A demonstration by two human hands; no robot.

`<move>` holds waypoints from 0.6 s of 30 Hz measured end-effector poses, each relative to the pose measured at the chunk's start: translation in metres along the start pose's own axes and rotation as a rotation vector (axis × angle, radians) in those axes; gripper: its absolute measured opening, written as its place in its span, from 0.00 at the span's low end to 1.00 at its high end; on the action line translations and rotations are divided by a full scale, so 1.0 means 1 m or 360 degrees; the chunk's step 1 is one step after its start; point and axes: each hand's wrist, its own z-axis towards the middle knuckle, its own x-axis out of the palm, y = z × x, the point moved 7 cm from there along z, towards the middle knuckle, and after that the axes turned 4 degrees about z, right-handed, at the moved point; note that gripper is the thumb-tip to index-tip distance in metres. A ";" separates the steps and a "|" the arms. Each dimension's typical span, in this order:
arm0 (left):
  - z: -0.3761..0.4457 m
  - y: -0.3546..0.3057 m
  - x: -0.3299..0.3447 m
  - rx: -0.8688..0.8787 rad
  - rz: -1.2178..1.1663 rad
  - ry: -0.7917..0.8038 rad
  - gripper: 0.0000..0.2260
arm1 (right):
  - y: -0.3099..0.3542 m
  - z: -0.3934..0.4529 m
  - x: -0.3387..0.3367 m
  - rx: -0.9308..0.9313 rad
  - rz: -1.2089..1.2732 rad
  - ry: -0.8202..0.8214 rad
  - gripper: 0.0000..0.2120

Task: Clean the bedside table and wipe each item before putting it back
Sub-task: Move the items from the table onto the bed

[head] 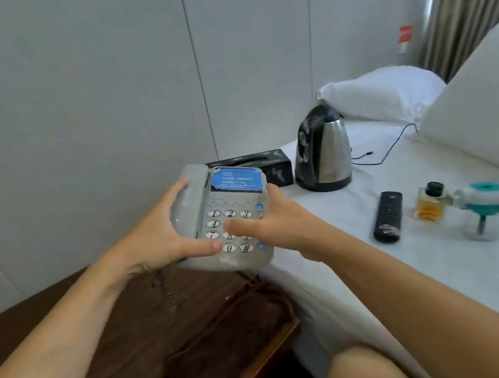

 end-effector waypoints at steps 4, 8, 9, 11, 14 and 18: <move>0.038 -0.014 0.052 -0.0032 -0.0157 0.0028 0.68 | -0.021 0.003 -0.060 0.0232 -0.0048 -0.0126 0.38; 0.059 -0.019 0.092 -0.0139 -0.0408 -0.0010 0.61 | -0.042 0.018 -0.097 0.0411 -0.0164 -0.0150 0.41; 0.062 -0.019 0.101 -0.0170 -0.0469 -0.0014 0.60 | -0.046 0.021 -0.103 0.0424 -0.0180 -0.0160 0.42; 0.066 -0.019 0.118 -0.0231 -0.0561 -0.0004 0.60 | -0.052 0.026 -0.111 0.0443 -0.0157 -0.0170 0.43; 0.070 -0.018 0.130 -0.0284 -0.0657 -0.0073 0.55 | -0.059 0.032 -0.119 0.0424 -0.0110 -0.0185 0.49; 0.071 -0.020 0.134 -0.0315 -0.0697 -0.0149 0.53 | -0.070 0.039 -0.122 0.0402 -0.0169 -0.0204 0.55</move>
